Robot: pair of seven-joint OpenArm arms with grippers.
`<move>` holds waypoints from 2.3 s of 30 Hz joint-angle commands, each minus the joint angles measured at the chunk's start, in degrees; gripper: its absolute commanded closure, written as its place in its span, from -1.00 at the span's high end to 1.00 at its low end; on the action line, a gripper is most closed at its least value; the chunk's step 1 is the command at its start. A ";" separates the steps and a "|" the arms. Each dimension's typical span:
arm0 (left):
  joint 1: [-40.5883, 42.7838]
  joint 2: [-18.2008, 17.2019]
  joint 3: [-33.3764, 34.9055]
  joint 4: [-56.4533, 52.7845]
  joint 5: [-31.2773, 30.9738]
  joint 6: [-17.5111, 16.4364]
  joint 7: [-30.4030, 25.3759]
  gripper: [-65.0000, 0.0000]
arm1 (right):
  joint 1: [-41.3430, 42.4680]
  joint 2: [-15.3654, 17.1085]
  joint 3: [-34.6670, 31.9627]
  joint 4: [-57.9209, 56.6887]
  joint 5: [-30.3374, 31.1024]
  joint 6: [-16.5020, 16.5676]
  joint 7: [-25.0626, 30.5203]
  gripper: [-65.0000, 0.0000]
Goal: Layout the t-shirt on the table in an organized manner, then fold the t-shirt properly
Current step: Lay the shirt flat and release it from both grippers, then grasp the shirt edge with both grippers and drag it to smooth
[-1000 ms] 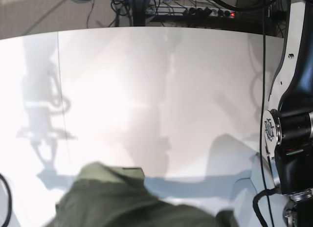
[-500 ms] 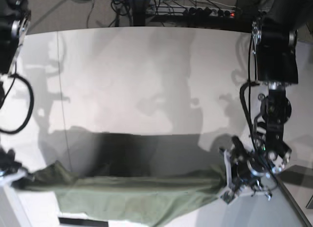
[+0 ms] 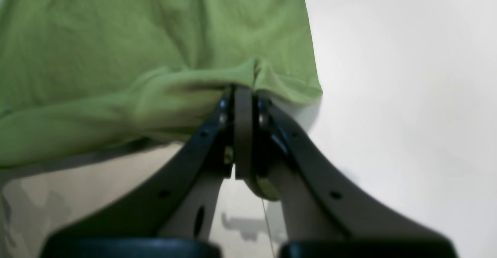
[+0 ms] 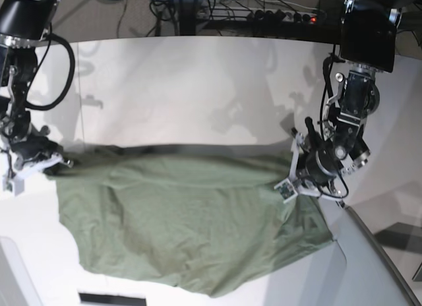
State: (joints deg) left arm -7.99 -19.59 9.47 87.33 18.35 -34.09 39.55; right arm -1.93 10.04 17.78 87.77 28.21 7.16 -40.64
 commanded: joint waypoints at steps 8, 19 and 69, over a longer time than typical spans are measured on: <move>1.79 -3.48 0.15 0.98 0.86 0.81 -0.21 -1.00 | -3.12 0.37 1.34 1.07 0.67 0.27 0.77 -0.96; 5.04 -6.03 0.15 7.92 0.42 0.81 -0.21 0.46 | -4.44 -2.88 10.48 8.89 0.67 0.45 -8.28 -0.04; 5.31 14.54 -7.76 -1.13 0.24 6.17 -0.74 -1.00 | 12.53 6.35 -14.31 -43.24 0.41 -5.18 14.49 -1.00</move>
State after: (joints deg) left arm -1.67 -4.97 1.78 85.19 18.74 -28.27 39.64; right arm 11.75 16.01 3.55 45.45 30.72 4.36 -21.02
